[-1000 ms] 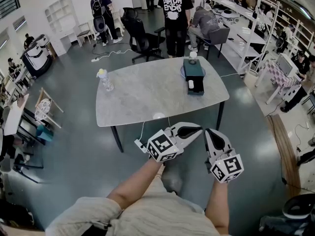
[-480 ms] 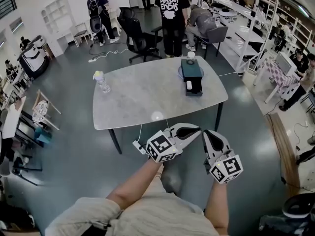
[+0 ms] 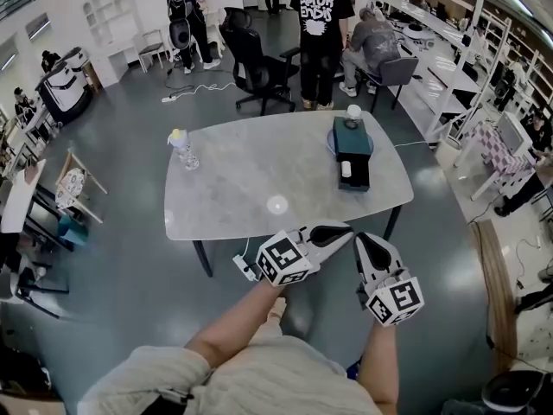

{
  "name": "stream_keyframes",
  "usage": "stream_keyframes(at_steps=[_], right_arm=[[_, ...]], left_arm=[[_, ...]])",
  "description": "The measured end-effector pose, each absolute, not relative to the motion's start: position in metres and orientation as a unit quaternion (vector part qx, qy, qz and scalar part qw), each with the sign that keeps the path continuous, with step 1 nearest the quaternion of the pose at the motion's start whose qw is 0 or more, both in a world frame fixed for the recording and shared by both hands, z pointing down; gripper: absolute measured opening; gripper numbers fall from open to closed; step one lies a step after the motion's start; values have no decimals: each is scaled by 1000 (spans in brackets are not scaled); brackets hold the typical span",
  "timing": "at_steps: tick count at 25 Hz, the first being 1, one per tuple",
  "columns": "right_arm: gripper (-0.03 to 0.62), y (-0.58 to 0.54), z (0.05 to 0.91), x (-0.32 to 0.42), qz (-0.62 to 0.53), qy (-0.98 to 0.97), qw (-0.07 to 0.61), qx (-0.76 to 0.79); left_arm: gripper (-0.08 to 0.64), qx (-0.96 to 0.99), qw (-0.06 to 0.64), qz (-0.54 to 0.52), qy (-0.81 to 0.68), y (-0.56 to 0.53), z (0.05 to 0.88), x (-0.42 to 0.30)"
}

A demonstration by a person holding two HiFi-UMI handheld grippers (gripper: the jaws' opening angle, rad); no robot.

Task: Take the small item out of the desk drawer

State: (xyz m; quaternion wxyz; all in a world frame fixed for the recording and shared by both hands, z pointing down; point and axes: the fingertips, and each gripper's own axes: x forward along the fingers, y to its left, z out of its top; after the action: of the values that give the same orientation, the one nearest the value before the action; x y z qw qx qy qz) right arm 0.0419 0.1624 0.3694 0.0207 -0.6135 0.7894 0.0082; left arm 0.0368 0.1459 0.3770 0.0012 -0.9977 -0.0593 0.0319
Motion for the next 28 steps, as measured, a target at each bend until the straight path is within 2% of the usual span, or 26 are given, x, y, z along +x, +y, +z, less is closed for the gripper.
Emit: stream_keyframes(at_steps=[13, 28], right_arm=[[11, 8, 367, 44, 12, 796, -4, -606], [11, -83, 406, 71, -16, 804, -104, -586]], left_arm=[[15, -997, 7, 25, -66, -11, 378, 37], [15, -998, -30, 30, -55, -106, 408, 60]])
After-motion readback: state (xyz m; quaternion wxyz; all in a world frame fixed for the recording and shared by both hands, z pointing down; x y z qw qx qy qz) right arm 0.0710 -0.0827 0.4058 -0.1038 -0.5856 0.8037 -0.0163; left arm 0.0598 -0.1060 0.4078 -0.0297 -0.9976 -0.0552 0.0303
